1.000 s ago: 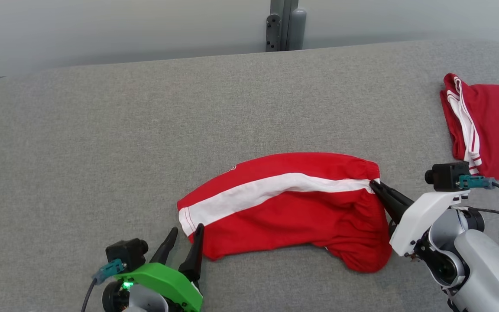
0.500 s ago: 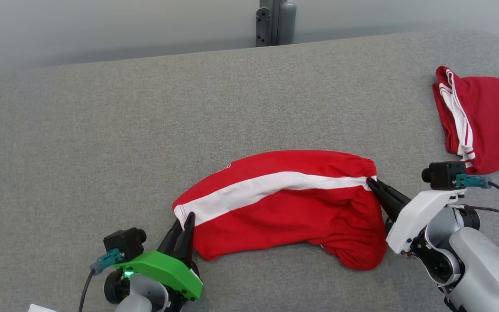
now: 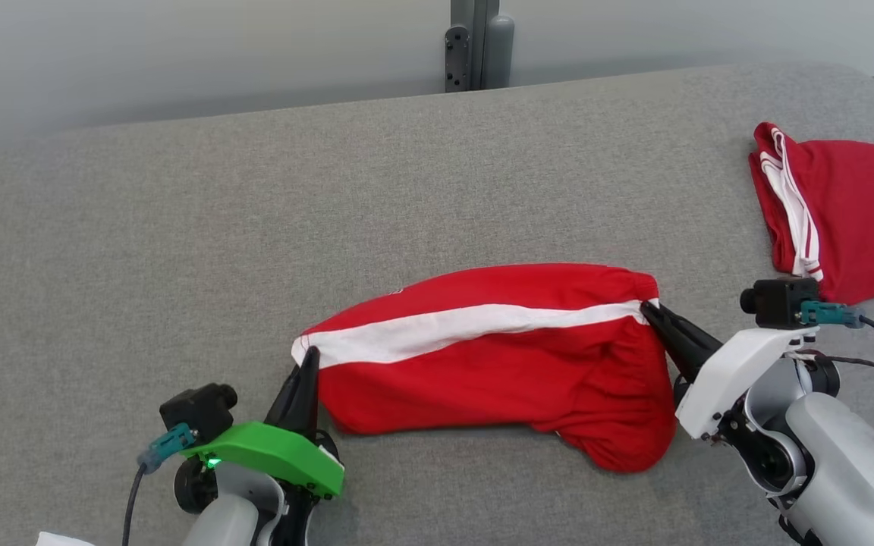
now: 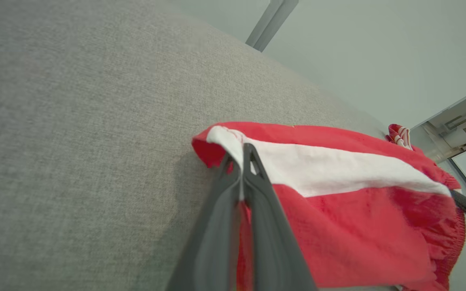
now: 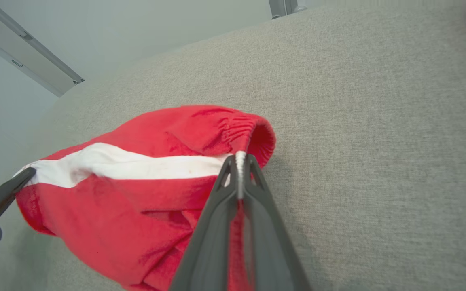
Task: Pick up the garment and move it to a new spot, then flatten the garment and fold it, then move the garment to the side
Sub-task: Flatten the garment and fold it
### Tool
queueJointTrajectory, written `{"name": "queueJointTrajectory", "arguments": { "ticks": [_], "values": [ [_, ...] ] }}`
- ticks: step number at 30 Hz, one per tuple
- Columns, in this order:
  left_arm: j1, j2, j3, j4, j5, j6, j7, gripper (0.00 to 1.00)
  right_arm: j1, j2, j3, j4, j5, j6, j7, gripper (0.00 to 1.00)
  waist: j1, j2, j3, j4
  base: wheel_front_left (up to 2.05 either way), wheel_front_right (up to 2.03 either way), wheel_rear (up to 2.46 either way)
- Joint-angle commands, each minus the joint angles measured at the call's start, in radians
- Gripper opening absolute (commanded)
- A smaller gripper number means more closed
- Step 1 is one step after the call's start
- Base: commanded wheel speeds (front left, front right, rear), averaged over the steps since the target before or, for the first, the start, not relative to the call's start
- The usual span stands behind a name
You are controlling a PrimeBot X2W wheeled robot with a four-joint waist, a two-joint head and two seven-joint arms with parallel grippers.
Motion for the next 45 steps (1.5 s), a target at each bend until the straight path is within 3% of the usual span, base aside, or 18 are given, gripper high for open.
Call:
{"name": "queueJointTrajectory", "arguments": {
  "ticks": [1,5,12,18,21,26,30,40,45],
  "values": [
    [-0.01,0.006,0.01,-0.02,-0.011,-0.004,-0.016,0.0,-0.004,-0.012,-0.003,-0.01,0.01,0.0,-0.014,0.0,0.0,0.0,-0.015,-0.001,0.0,0.0,0.0],
    [0.014,0.016,0.019,-0.114,-0.057,-0.004,-0.042,0.0,0.016,-0.036,-0.023,-0.052,0.03,0.0,-0.035,0.0,0.0,0.0,-0.043,0.0,0.0,0.0,0.0],
    [0.041,0.083,0.028,-0.342,-0.074,-0.003,-0.053,0.0,0.041,-0.086,-0.088,-0.206,0.052,0.0,-0.035,0.0,0.0,0.0,-0.093,-0.004,0.0,0.0,0.0],
    [-0.046,0.141,0.034,-0.51,-0.057,0.016,0.026,0.0,-0.014,-0.086,-0.133,-0.305,0.011,0.0,0.031,0.0,0.0,0.0,-0.107,-0.009,0.0,0.0,0.0],
    [-0.17,0.188,0.031,-0.555,-0.027,0.032,0.115,0.0,-0.103,-0.056,-0.145,-0.312,-0.025,0.0,0.098,0.0,0.0,0.0,-0.074,-0.012,0.0,0.0,0.0],
    [-0.385,0.234,0.045,-0.468,0.028,0.043,0.168,0.0,-0.302,0.01,-0.119,-0.218,-0.073,0.0,0.153,0.0,0.0,0.0,0.014,-0.024,0.0,0.0,0.0],
    [-0.581,0.242,0.052,-0.35,0.062,0.042,0.168,0.0,-0.503,0.087,-0.107,-0.085,-0.123,0.0,0.123,0.0,0.0,0.0,0.114,-0.025,0.0,0.0,0.0],
    [-1.001,0.248,0.044,-0.081,0.175,0.016,-0.007,0.0,-0.912,0.221,-0.126,0.284,-0.308,0.0,-0.157,0.0,0.0,0.0,0.296,0.001,0.0,0.0,0.0],
    [-0.997,0.216,0.029,-0.039,0.163,0.002,-0.057,0.0,-0.938,0.258,-0.114,0.425,-0.324,0.0,-0.257,0.0,0.0,0.0,0.362,0.031,0.0,0.0,0.0]
  ]
}}
